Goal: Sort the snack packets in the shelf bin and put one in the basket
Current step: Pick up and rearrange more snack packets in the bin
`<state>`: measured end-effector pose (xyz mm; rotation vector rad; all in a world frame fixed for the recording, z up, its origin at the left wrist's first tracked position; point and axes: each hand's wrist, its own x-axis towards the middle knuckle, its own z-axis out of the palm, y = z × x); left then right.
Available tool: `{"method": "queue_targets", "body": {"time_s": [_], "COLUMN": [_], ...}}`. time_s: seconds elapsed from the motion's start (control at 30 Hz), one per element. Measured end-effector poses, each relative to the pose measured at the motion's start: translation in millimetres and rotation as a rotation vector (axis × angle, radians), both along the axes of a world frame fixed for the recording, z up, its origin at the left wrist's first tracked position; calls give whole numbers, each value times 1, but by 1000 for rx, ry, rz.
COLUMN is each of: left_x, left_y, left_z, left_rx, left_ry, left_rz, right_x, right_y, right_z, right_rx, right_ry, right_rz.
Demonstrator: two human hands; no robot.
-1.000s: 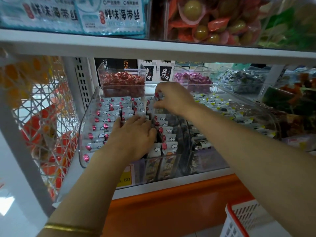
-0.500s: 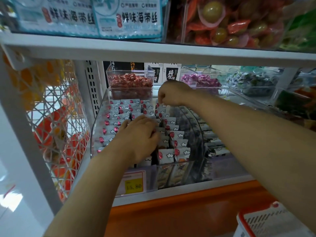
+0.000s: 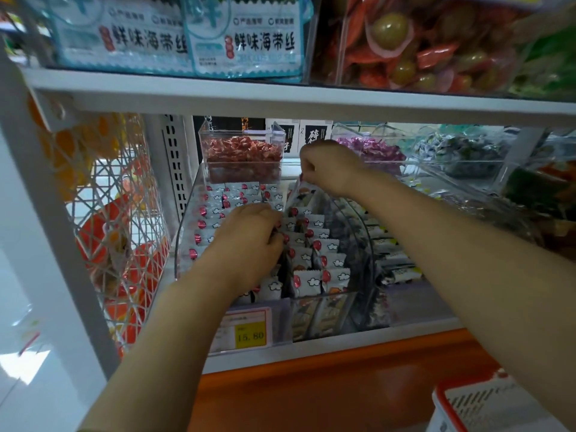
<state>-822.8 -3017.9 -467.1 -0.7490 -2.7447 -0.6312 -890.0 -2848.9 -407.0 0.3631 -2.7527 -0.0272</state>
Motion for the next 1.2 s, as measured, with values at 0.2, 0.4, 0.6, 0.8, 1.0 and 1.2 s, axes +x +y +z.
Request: {"method": "queue_targets", "body": {"time_s": [0.2, 0.4, 0.6, 0.8, 1.0, 1.2], "left_x": [15, 38, 52, 50, 48, 50], "left_y": [4, 9, 13, 16, 18, 20], "left_z": [5, 11, 14, 11, 10, 16], "left_rx": [217, 493, 891, 1134, 1077, 1080], "left_ry": [82, -62, -429, -594, -531, -667], "left_rz": [105, 46, -88, -43, 67, 47], "right_x": [78, 143, 164, 165, 161, 159], "right_y": [21, 28, 32, 36, 36, 35], "right_z": [-12, -34, -53, -60, -62, -56], "right_rx": [-440, -1155, -1527, -1771, -1878, -1954], "right_ry": [349, 142, -20, -53, -136, -329], "right_rz": [-32, -4, 65, 188, 159, -39]}}
